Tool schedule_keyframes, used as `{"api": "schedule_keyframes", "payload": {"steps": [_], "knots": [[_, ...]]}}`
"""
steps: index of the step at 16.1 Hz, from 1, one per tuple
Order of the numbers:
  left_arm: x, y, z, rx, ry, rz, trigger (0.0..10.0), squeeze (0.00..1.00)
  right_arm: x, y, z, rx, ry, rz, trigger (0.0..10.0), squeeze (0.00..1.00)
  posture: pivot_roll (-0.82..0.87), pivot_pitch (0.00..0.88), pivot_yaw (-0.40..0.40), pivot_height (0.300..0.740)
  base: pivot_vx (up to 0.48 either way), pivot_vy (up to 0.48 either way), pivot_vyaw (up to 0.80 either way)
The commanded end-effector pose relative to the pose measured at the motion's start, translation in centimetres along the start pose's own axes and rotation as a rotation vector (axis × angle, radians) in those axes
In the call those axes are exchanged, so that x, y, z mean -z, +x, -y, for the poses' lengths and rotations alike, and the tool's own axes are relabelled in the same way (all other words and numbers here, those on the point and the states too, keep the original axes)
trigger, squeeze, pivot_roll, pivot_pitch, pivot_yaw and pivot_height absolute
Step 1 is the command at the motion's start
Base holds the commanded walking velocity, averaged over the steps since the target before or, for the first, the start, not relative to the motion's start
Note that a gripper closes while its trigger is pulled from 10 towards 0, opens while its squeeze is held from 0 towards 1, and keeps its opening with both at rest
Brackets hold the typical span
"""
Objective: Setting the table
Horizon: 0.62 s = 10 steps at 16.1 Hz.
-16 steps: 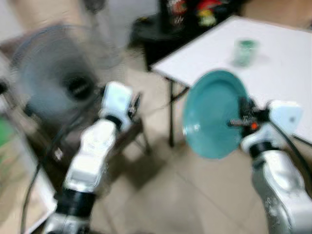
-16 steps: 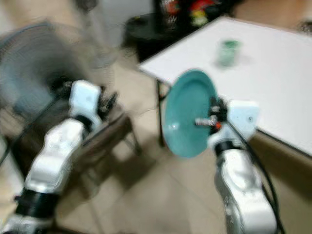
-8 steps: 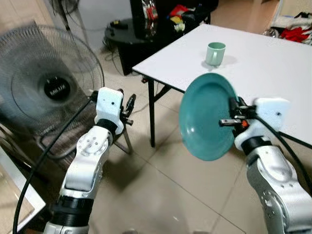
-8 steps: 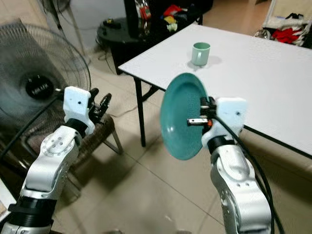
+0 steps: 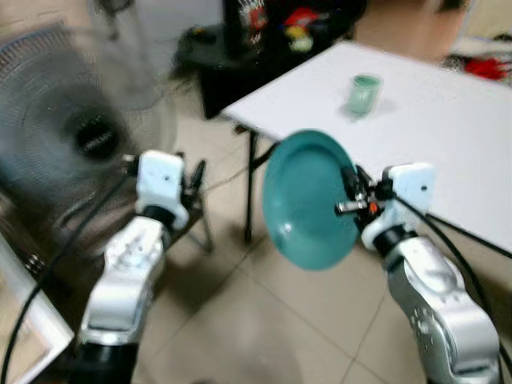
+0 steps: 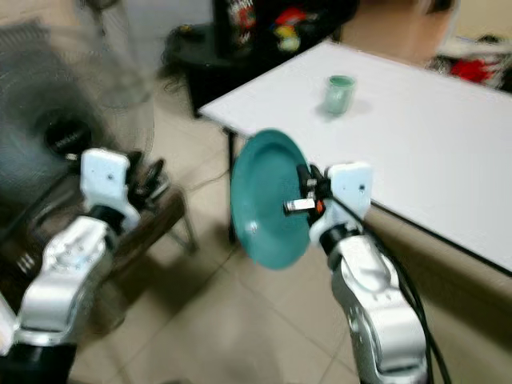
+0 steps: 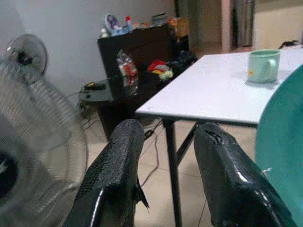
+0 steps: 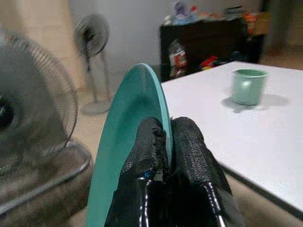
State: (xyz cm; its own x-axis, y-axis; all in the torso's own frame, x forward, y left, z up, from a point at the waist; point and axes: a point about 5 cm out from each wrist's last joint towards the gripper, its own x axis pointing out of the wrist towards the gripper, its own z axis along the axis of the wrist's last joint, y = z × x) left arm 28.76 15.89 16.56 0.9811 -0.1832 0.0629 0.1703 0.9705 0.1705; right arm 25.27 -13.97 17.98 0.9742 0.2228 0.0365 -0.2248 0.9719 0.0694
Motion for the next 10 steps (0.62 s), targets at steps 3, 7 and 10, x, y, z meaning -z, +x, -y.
{"api": "schedule_keyframes", "payload": {"steps": [3, 7, 10], "knots": [[-0.8, 0.5, 0.2, 0.033, 0.009, 0.022, 10.0, 0.0, -1.3, 0.0, 0.7, 0.022, 0.033, 0.07, 10.0, 0.0, 0.01, 0.0, 0.056, 0.74, 0.281, 0.0, -0.52], [-0.9, 0.9, 0.2, 0.049, 0.013, 0.019, 10.0, 0.0, -2.6, 0.0, 1.3, 0.05, 0.098, 0.118, 10.0, 0.0, -0.01, 0.0, 0.073, 0.74, 0.281, 0.0, 0.0], [-0.8, 1.1, 0.3, 0.052, 0.01, 0.02, 10.0, 0.0, -2.9, 0.0, 0.8, 0.004, 0.092, 0.114, 10.0, 0.0, -0.01, 0.0, 0.069, 0.74, 0.284, 0.0, 0.0]]}}
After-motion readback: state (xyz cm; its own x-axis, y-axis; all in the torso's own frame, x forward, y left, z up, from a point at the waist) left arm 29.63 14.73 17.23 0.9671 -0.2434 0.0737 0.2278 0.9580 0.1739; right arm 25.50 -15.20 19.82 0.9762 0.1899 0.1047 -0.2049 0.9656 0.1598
